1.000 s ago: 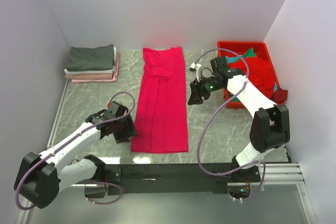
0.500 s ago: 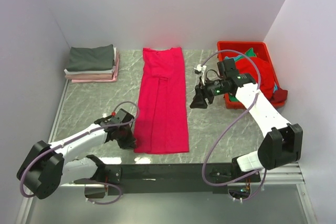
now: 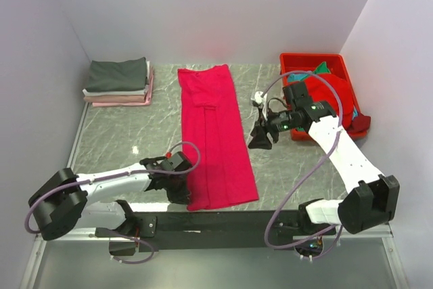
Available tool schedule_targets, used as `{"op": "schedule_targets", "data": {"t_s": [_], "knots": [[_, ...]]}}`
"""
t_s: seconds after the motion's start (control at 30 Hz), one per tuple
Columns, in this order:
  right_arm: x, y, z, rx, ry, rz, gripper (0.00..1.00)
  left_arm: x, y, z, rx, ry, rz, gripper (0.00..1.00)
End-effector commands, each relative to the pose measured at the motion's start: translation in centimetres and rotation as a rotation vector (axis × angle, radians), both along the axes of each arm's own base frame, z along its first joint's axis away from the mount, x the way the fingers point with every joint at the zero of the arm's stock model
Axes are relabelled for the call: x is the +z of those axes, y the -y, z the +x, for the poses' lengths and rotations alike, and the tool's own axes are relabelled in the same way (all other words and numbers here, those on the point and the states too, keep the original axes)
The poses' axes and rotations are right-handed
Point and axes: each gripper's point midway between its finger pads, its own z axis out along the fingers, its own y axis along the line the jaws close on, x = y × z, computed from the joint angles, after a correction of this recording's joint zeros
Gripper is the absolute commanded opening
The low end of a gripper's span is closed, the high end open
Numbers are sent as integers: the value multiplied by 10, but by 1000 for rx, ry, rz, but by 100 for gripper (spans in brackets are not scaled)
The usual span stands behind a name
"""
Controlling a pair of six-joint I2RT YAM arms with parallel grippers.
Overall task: Fold and stack the t-shirts
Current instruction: Fold the tshirt
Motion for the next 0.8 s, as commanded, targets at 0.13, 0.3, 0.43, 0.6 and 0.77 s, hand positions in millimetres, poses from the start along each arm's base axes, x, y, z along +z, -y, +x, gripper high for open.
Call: {"op": "schedule_targets", "data": {"t_s": [0.13,0.3,0.43,0.6,0.77], "knots": [[-17,4,-56,288,298,-94,71,34,4,7,-31,98,6,47],[-42,1,-66,365,561,-11,88,141,37,36,-232,491,-286,74],[-63,-3,-79,541,462,-1,88,225,58,58,-492,893,-391,79],[-62,-5,-73,526,503,6,86,232,56,87,-715,1181,-226,99],[-79,6,-78,541,512,-55,86,141,54,46,-1099,972,-137,75]]}}
